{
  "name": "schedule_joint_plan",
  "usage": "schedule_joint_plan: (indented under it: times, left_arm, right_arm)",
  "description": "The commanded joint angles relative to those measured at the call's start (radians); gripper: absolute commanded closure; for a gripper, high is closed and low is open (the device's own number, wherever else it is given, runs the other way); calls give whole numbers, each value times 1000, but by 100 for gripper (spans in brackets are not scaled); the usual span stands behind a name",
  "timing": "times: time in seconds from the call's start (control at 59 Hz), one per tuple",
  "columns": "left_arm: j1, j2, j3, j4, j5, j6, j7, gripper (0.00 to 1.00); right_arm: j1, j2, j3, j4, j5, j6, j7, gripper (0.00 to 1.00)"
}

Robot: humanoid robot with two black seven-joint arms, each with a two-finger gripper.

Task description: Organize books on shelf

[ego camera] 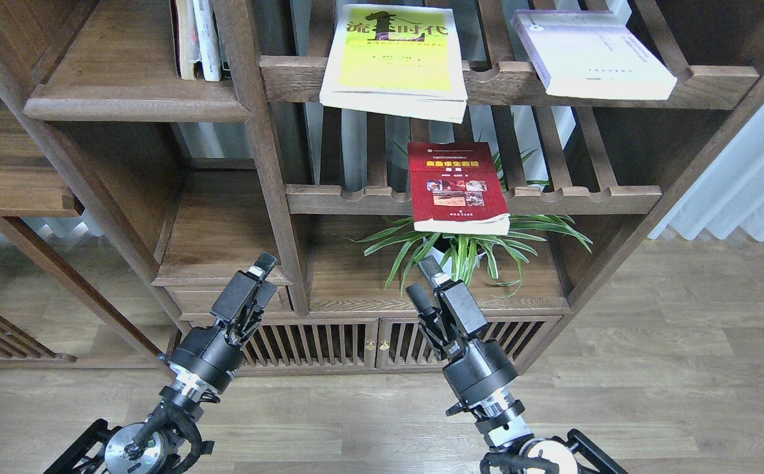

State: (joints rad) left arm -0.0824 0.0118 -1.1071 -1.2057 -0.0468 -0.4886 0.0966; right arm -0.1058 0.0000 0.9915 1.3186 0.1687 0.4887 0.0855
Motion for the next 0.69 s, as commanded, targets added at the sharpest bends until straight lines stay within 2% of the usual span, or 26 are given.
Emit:
schedule_joint_plan:
  times: [0.0,0.237,0.678]
  left_arm:
    - [6,-4,0,2,2,0,0,0]
    - [16,-12,-8,2,64,0,2,0]
    - [13,-12,-13,2,68,0,2,0]
  right_arm:
    - [0,0,0,-1,0,0,5,1]
    - [0,0,-11,-1,-1,0,-7,1]
    - [-2,0,1,-22,-3,0,-1,1]
